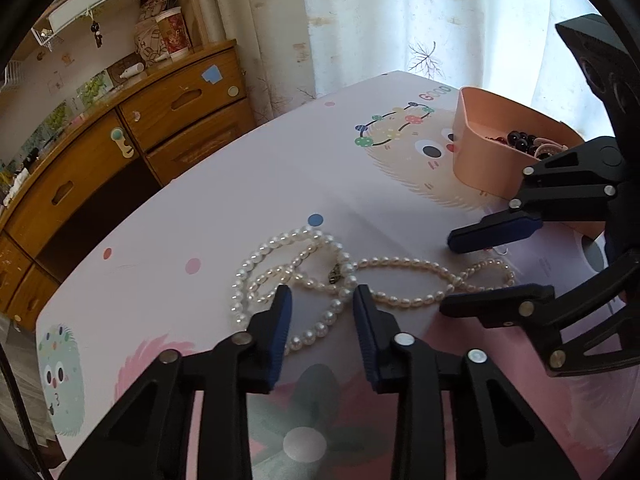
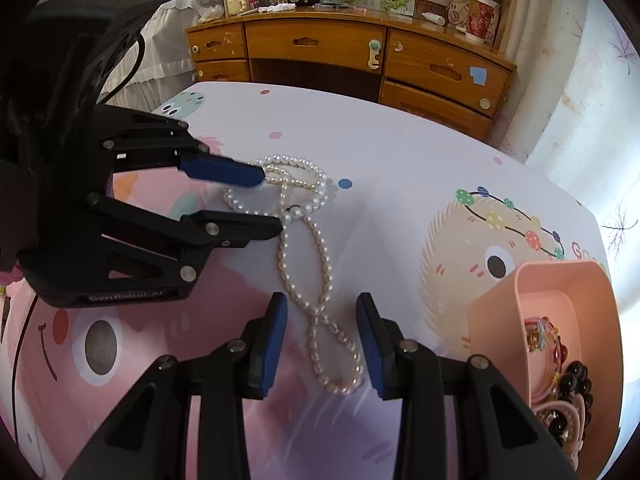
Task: Organize jewelry
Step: 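Grasp the pearl bracelet with the left tool while the right tool grasps the pearl necklace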
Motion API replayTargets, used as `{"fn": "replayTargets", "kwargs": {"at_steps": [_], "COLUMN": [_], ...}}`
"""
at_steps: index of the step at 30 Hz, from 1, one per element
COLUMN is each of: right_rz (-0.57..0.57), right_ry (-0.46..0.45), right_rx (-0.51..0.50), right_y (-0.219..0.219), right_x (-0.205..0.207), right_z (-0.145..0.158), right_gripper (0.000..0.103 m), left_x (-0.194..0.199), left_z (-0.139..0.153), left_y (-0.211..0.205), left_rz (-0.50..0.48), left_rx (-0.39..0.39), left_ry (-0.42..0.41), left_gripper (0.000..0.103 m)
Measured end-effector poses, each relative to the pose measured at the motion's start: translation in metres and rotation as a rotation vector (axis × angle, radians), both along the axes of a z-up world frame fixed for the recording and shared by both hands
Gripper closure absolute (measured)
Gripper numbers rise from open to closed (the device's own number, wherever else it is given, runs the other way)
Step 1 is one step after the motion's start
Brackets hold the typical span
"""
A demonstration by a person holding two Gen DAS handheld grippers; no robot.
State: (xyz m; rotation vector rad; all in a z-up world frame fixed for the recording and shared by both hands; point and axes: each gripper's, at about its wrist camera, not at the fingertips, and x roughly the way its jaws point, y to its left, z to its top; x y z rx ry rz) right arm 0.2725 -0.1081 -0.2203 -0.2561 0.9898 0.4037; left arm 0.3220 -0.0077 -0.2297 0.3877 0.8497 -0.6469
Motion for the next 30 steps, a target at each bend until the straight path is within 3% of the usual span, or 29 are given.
{"fn": "replayTargets", "kwargs": {"at_steps": [4,7,10,11,15,19,22,30], "right_rz": [-0.004,-0.012,-0.018,-0.022,-0.052,-0.122,-0.159,-0.175], "right_ry": [-0.010,-0.010,0.002,0.009,0.027,0.075,0.112,0.138], "right_rx": [-0.008,-0.008,-0.007,-0.003,0.020,0.139,0.210,0.247], "right_y": [0.002,0.005,0.009,0.009,0.007,-0.009,-0.016,-0.022], "right_x": [0.006,0.010,0.014,0.015,0.017,0.021,0.019,0.005], "right_z": [-0.001,-0.001,0.000,0.001,0.001,0.002,0.002,0.001], "right_gripper": [0.067,0.067,0.083,0.092,0.093,0.094,0.103,0.103], "left_x": [0.000,0.006,0.009,0.010,0.013,0.007,-0.002,-0.030], "left_z": [0.000,0.000,-0.001,-0.002,-0.003,-0.004,-0.005,-0.002], "left_y": [-0.001,0.006,0.013,0.014,0.023,0.027,0.031,0.046], "left_rz": [-0.007,0.020,0.069,0.084,0.159,0.225,0.271,0.380], "left_rx": [-0.016,-0.080,-0.135,-0.150,-0.216,-0.245,-0.278,-0.349], "left_ry": [0.034,0.089,0.128,0.139,0.181,0.200,0.228,0.269], "left_gripper": [0.089,0.093,0.096,0.096,0.097,0.098,0.098,0.098]}}
